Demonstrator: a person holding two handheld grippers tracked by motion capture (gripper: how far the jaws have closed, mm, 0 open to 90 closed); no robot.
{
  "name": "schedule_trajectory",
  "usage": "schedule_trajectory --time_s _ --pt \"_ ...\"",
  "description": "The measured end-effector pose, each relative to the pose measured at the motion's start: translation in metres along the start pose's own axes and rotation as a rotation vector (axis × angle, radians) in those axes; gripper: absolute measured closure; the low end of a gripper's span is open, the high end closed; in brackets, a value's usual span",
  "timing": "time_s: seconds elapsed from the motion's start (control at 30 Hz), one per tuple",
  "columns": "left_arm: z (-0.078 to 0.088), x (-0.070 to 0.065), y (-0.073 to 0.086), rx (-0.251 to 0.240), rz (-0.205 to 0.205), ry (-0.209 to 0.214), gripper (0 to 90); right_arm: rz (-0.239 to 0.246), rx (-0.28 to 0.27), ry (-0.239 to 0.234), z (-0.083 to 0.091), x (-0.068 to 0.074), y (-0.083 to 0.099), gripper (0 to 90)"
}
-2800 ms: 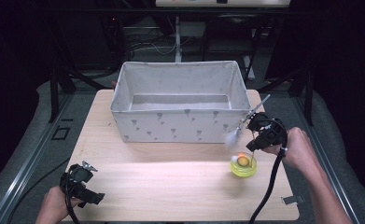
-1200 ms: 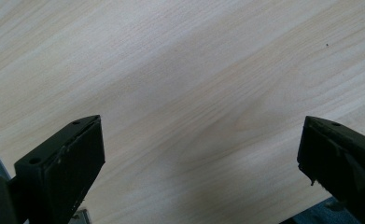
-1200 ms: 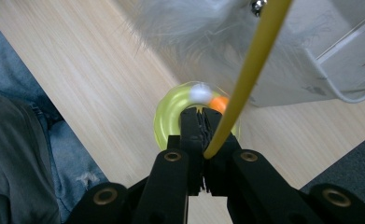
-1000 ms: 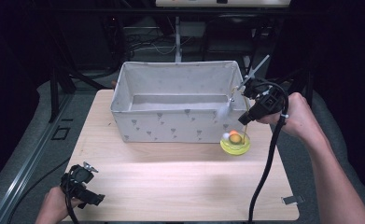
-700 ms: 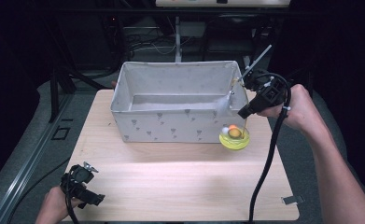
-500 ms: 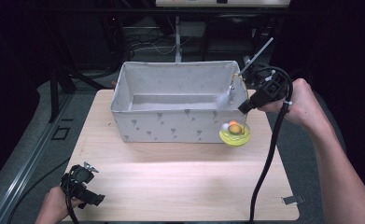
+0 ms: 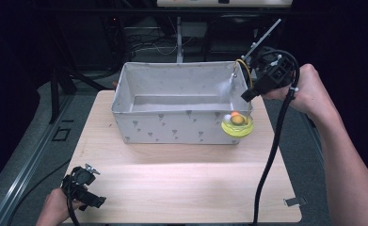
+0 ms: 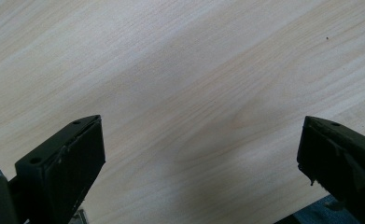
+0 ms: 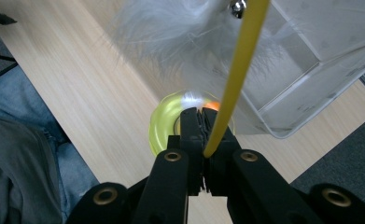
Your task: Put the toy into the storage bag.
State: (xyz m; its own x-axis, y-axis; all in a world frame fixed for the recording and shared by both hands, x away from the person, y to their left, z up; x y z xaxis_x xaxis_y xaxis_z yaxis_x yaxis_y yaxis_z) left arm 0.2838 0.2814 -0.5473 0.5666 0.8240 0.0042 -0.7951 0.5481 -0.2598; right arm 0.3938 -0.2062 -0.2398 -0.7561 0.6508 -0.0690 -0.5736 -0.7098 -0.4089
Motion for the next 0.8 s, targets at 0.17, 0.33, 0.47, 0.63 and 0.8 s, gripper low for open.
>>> schedule_trajectory --time_s 0.17,0.33,0.47,0.63,0.8 --pt "-0.001 0.000 0.000 0.001 0.002 0.002 1.0 -0.008 -0.014 0.013 0.005 -0.004 -0.007 88.0" --pt "-0.001 0.000 0.000 0.001 0.002 0.003 1.0 -0.018 -0.027 0.022 0.010 -0.009 -0.013 88.0" --pt "-0.001 0.000 0.000 0.003 0.002 0.005 1.0 -0.021 -0.032 0.034 0.013 -0.013 -0.021 88.0" --pt "-0.001 -0.001 0.000 0.004 0.000 0.006 1.0 -0.030 -0.041 0.045 0.015 -0.018 -0.029 88.0" --pt "-0.001 -0.001 0.000 0.002 0.002 0.007 1.0 -0.044 -0.047 0.057 0.014 -0.023 -0.035 88.1"
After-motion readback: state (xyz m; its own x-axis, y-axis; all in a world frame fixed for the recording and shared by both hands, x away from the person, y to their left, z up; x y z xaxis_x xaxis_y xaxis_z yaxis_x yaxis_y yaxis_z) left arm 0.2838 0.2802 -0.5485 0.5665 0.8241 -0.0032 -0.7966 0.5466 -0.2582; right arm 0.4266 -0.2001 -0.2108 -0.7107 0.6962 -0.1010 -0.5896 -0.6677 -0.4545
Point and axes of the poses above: each handheld gripper's, and its own axes: z roughly backward along the jaws, y roughly out of its underside, x roughly to its left, the point moved 2 cm from there along -z, roughly forward along the jaws, and after that the axes turned 3 degrees about y, right-handed, at the moved point
